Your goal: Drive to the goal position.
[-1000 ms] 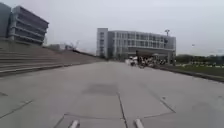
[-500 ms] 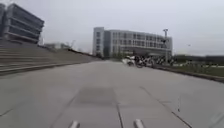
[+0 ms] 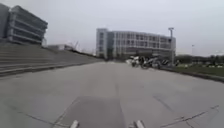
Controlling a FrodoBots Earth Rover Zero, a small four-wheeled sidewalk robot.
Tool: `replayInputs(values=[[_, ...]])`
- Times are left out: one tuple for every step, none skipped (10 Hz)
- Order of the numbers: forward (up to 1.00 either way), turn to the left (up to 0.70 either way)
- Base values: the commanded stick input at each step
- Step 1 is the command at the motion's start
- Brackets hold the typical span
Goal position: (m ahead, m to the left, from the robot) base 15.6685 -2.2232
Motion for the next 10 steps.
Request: replayInputs(values=[[1.00, -0.40], [1.00, -0.28], [1.00, -0.12], [1.00, 0.00], [1.00, 0.00], [1.00, 0.00], [1.00, 0.00], [1.00, 0.00], [1.00, 0.00], [1.00, 0.00]])
